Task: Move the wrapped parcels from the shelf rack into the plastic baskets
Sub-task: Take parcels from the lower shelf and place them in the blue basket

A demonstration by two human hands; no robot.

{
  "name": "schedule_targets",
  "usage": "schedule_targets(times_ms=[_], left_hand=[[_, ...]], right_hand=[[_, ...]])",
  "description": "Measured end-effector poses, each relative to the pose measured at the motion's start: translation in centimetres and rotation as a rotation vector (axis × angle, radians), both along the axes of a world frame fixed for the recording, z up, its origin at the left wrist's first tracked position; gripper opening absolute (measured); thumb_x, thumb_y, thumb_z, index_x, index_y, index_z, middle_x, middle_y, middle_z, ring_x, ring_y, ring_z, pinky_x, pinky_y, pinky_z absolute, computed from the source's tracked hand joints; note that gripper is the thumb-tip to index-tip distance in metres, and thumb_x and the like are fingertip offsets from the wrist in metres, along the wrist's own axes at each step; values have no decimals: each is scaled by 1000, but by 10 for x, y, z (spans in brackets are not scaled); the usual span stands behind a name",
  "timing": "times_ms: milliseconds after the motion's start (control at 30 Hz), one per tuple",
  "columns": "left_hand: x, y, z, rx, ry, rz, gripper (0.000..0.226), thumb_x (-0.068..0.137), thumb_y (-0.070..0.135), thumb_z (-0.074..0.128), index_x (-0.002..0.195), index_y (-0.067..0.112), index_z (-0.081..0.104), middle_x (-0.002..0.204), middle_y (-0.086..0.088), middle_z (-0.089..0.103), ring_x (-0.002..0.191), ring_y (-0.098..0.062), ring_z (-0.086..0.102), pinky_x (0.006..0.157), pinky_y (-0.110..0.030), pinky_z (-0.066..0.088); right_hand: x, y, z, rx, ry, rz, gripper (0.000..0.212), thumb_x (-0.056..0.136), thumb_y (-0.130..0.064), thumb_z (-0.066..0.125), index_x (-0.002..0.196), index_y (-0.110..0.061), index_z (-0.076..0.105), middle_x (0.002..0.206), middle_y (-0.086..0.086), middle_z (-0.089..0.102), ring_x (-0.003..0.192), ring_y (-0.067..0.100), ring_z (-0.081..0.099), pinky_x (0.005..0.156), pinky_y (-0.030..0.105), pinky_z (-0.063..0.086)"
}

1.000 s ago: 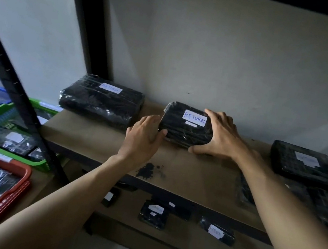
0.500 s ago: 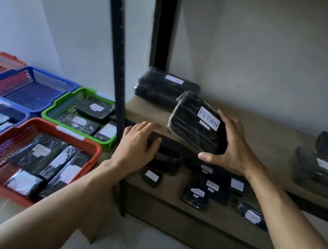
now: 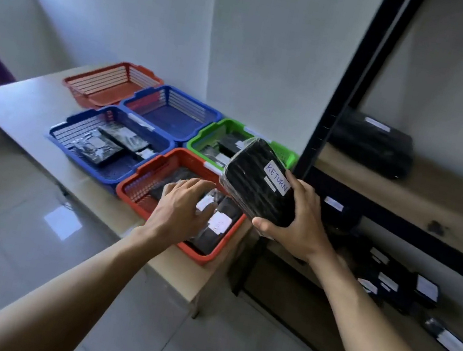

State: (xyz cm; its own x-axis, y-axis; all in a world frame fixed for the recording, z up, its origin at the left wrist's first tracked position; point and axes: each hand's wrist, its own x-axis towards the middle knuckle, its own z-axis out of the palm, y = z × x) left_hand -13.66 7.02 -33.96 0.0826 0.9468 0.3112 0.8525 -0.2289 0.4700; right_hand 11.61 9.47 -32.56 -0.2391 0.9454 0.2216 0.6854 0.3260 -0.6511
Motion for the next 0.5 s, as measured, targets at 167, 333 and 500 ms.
schedule_targets(times_ms=[167, 333, 500], left_hand=[[-68, -6, -12, -33, -41, 158, 38, 87, 37, 63, 123, 24, 59, 126, 3, 62, 120, -22, 53, 100, -40, 32], [-123, -2, -22, -86, -16, 224, 39, 88, 35, 63, 124, 22, 58, 126, 1, 61, 118, -22, 53, 96, -36, 30], [-172, 30, -29, -138, 11, 221, 37, 89, 37, 61, 123, 23, 58, 124, 0, 62, 116, -21, 53, 92, -35, 30]], right_hand=[[-73, 26, -7, -32, 2, 61, 114, 56, -77, 65, 151, -33, 20, 143, -7, 27, 130, 2, 17, 110, 31, 20], [-134, 55, -23, -65, -33, 85, 118, 53, -82, 63, 151, -31, 22, 144, 1, 30, 134, 14, 25, 114, 37, 24], [-182, 89, -35, -89, -69, 119, 123, 52, -85, 60, 153, -27, 21, 148, 4, 28, 138, 19, 23, 109, 35, 22]])
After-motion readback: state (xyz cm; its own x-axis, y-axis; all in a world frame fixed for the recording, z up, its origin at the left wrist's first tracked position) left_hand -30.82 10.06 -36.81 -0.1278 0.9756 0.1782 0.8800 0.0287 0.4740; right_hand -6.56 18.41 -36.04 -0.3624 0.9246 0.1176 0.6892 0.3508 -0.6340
